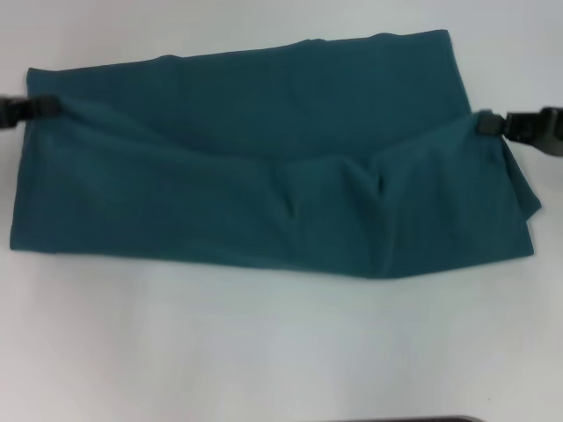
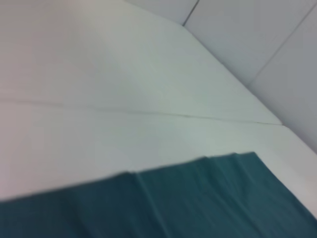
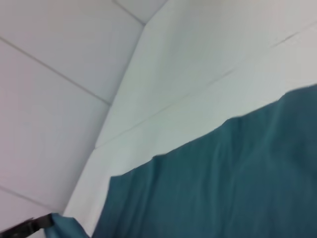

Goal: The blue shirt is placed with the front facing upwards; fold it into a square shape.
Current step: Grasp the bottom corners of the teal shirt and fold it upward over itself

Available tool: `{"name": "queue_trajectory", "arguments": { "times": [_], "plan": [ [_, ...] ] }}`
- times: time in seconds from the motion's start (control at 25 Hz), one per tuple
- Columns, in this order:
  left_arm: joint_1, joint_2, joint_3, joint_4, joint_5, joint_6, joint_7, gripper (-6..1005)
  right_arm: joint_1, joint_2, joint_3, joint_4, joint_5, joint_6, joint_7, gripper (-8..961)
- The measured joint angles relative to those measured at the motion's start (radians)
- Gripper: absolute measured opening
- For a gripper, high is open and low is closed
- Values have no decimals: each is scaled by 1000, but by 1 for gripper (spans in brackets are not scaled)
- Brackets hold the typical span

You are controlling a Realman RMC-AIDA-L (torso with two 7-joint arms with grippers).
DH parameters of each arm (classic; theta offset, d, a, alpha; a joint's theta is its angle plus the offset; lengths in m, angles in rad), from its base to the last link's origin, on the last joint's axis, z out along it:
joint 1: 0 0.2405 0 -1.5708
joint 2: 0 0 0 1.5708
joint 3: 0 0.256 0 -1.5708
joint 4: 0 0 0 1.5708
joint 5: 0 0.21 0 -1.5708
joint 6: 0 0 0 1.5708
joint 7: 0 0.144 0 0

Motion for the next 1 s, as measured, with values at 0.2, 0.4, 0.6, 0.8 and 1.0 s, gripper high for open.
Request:
{"name": "queue_trajectory", "arguments": {
  "times": [0.2, 0.4, 0.6, 0.8, 1.0],
  "plan": [
    [-44, 0, 14, 21, -1, -84, -14, 1, 55, 13, -31, 40, -2, 133, 1, 189],
    [-84, 0, 29, 55, -3, -185, -18, 2, 102, 24, -67, 75, 2, 277, 1, 192],
    [-107, 3, 39, 97, -6, -294, -19, 2, 143, 29, -85, 76, 4, 372, 1, 195],
    [-117, 6, 47, 101, -8, -345, -26, 2, 173, 26, -84, 76, 7, 423, 2, 197],
    [-125, 12, 49, 95, -11, -389, -36, 1, 194, 13, -81, 68, 9, 446, 22, 200]
  ]
}}
